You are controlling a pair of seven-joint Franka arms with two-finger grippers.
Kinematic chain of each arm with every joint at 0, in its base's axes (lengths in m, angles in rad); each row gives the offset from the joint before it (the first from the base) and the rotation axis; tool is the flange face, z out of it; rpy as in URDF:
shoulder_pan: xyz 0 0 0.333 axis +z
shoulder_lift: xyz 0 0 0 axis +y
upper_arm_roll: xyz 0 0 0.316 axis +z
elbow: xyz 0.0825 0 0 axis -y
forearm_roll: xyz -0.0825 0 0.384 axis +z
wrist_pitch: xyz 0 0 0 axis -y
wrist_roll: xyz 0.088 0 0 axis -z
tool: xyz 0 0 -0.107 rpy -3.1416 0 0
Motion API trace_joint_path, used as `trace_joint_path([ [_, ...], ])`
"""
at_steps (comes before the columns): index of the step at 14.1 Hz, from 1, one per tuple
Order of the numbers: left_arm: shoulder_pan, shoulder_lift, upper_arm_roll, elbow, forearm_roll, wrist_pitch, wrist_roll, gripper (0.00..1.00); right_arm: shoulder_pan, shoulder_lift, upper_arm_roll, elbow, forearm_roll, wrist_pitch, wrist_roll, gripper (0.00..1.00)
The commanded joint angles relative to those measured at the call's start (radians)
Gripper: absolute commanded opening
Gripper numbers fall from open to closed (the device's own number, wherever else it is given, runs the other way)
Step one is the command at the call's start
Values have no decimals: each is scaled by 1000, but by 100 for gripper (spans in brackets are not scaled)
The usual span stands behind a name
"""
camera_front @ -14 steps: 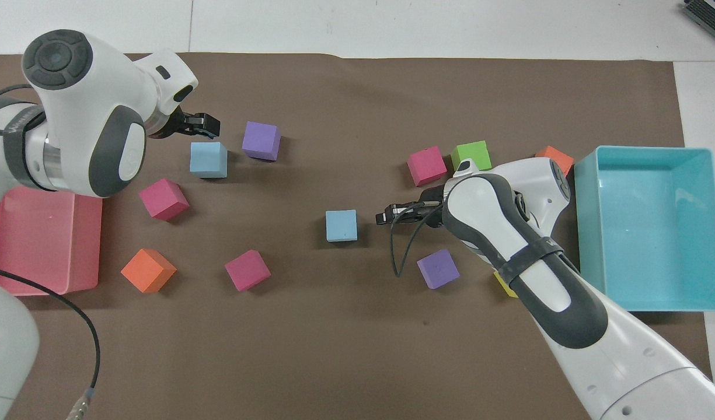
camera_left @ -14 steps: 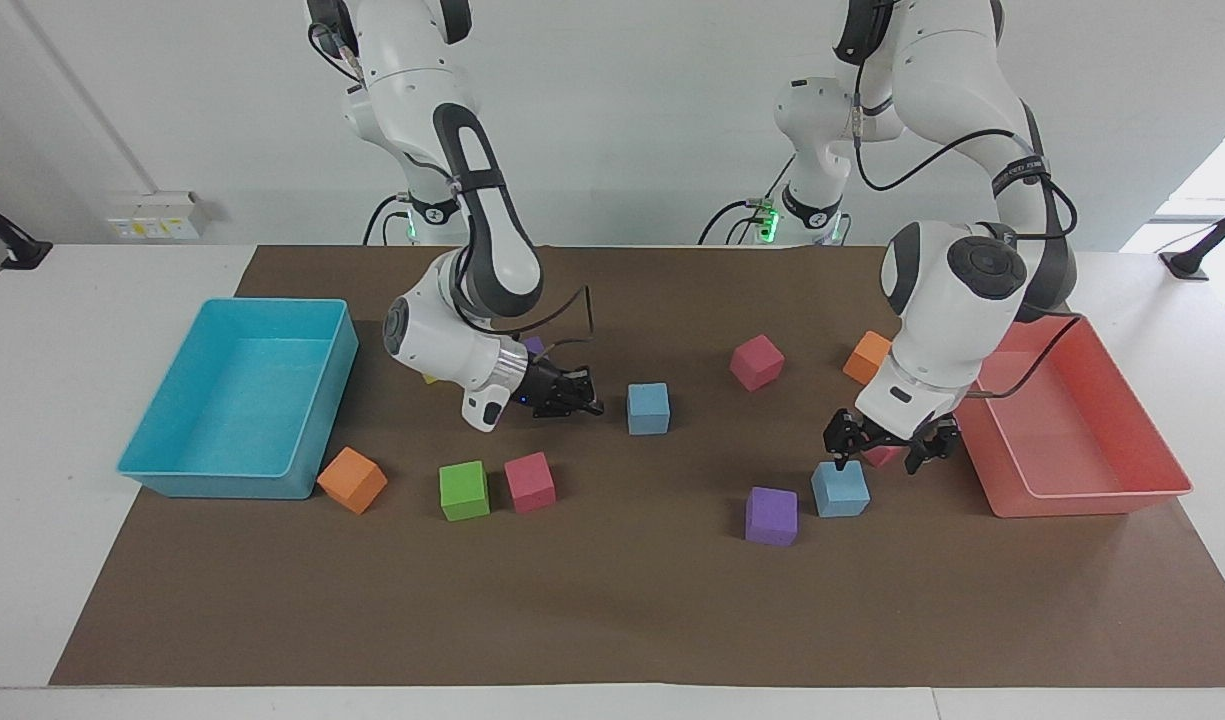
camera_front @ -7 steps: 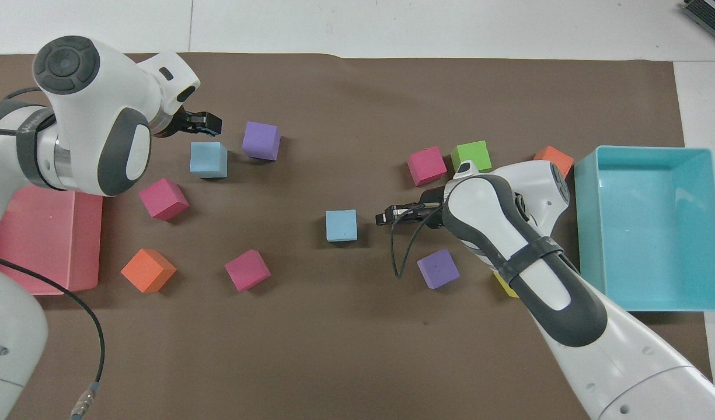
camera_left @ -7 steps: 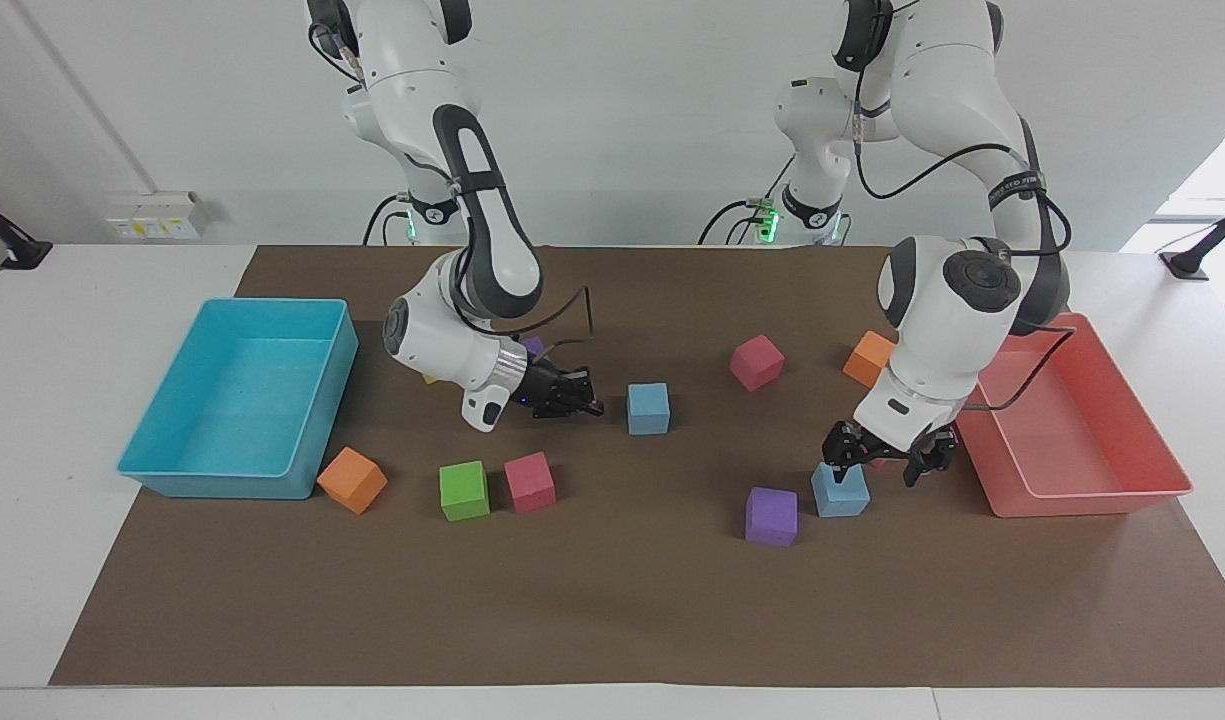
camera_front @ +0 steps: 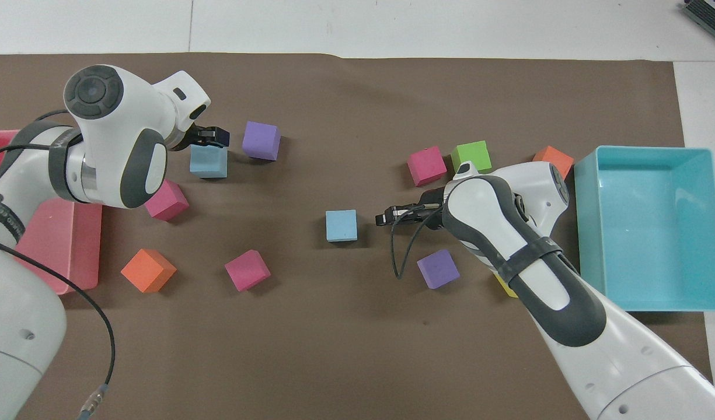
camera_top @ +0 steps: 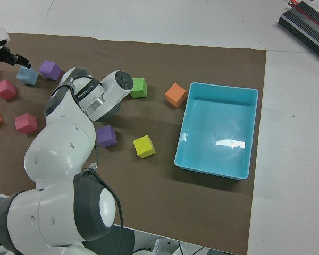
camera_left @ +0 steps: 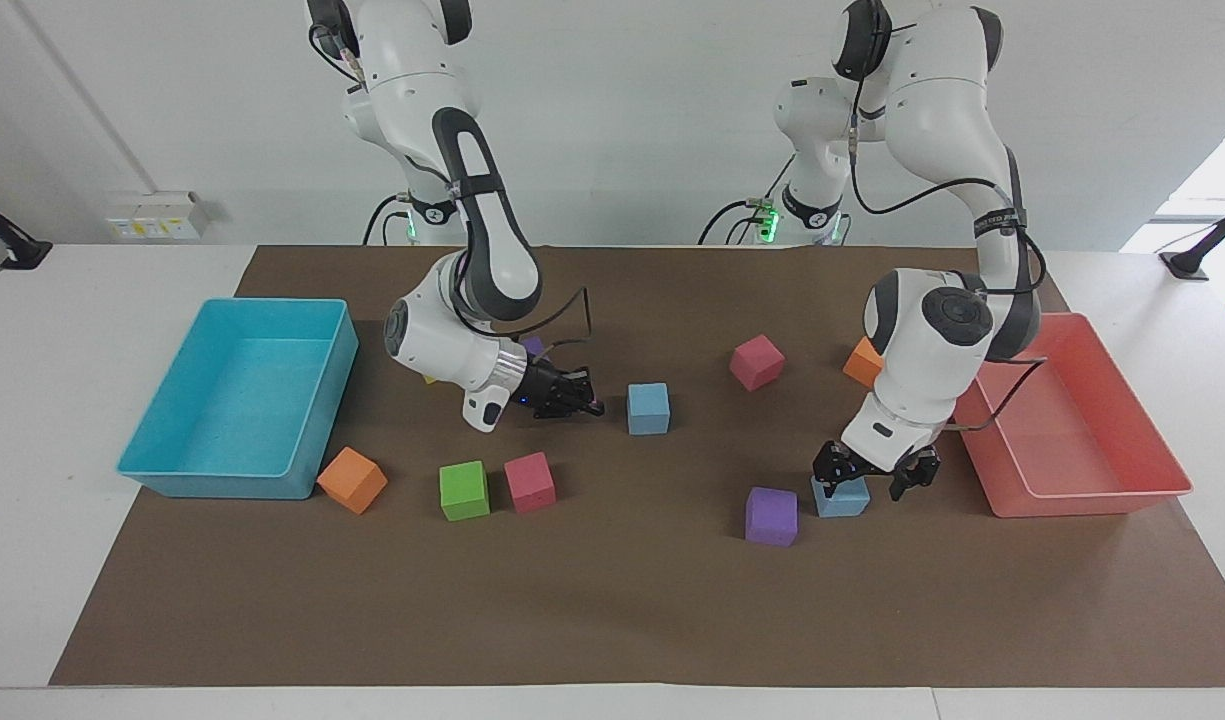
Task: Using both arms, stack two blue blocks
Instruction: 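Lower the left gripper onto the other light-blue cube and grasp it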
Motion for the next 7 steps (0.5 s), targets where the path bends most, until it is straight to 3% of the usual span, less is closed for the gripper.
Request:
trace_joint_path([
  [1, 1, -18, 0, -46, 24, 27, -27, 100, 21, 0, 5, -9, 48, 47, -35, 0],
  [7, -10, -13, 2, -96, 25, 50, -30, 100, 21, 0, 5, -11, 52, 50, -36, 0],
])
